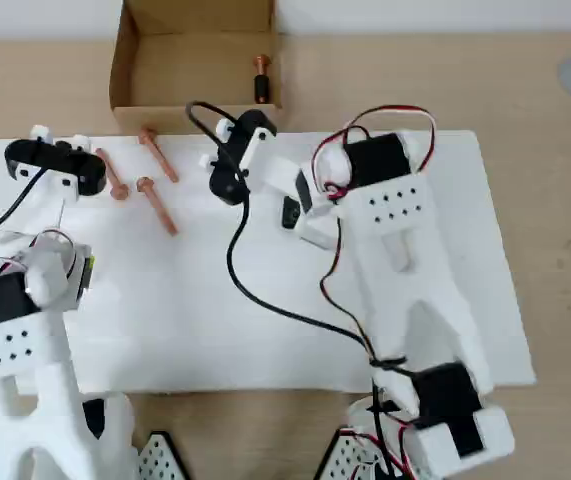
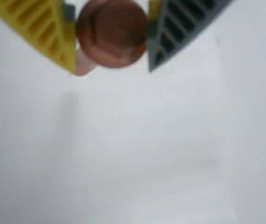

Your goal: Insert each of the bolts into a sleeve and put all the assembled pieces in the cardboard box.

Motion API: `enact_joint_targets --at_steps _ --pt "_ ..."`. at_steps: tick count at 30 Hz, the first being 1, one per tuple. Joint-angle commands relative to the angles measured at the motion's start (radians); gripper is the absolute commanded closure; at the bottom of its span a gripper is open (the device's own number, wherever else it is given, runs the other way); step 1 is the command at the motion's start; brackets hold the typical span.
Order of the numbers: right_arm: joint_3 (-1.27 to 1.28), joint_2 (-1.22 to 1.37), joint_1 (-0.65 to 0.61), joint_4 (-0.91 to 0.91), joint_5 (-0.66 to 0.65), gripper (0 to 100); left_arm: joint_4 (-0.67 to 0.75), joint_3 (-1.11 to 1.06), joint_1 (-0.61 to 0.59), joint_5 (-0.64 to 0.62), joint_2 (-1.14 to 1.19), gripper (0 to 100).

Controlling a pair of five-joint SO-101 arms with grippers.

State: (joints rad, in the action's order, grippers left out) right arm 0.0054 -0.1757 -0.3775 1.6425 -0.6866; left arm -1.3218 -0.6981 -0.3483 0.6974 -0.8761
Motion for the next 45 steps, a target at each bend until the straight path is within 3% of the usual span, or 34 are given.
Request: enact_joint_targets --at_steps 1,4,11,32,45 --pt "0.058 -0.087 0.015 -0.048 0.000 93.6 -0.046 0.072 0.011 0.012 -0.025 99" --pt "0.093 -0.119 0.015 -0.060 0.000 93.6 -0.043 0.025 0.014 0.011 -0.007 98" --pt "0.104 -0.160 0.015 -0.054 0.002 93.6 0.137 -0.152 0.006 -0.037 0.077 99" --pt "0.099 -0.162 0.016 -0.032 0.002 93.6 0.514 -0.339 0.006 -0.044 0.326 99" --pt "0.099 -0.162 0.016 -0.031 0.005 93.6 0.545 -0.399 0.006 -0.081 0.328 98"
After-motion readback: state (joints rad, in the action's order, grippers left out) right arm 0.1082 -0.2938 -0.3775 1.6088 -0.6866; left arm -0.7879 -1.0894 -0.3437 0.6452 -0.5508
